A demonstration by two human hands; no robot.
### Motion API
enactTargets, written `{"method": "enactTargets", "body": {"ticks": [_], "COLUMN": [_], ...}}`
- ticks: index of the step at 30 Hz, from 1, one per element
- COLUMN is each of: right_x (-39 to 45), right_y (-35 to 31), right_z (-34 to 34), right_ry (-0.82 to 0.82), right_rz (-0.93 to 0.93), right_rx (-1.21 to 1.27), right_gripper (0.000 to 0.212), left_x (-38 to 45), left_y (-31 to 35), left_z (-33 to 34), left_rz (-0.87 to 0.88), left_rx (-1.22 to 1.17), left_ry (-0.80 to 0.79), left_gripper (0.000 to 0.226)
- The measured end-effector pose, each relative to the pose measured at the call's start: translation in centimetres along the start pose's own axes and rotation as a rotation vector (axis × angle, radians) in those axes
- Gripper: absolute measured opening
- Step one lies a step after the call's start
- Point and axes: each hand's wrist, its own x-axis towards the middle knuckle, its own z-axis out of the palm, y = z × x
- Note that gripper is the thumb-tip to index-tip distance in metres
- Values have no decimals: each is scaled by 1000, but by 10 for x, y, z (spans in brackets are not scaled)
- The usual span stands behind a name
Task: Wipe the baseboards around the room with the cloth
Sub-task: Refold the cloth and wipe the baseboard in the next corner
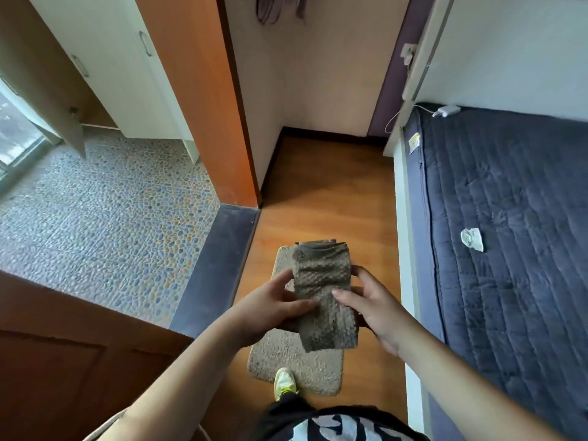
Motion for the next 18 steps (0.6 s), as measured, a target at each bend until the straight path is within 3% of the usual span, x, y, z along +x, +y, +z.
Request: {"method": "enactTargets", "body": {"ticks": [2,6,14,18], "right_x": [14,37,96,127], "right_y": [-10,-26,-56,-74], "right_z": [-4,-17,-83,-127], "right_ry": [48,112,120,72], "right_rz": [-13,-33,-28,-32], "right_rx": [40,104,180,138], "right_gripper": [31,32,43,36], "left_x": [18,56,138,184], "left_y": [13,33,67,84], "left_z": [-9,-14,-3,14], "left_rz": [2,74,116,121], "left_rx": [88,10,-106,-197], "left_ry": [0,28,-10,0], "left_gripper": [46,45,40,47]}}
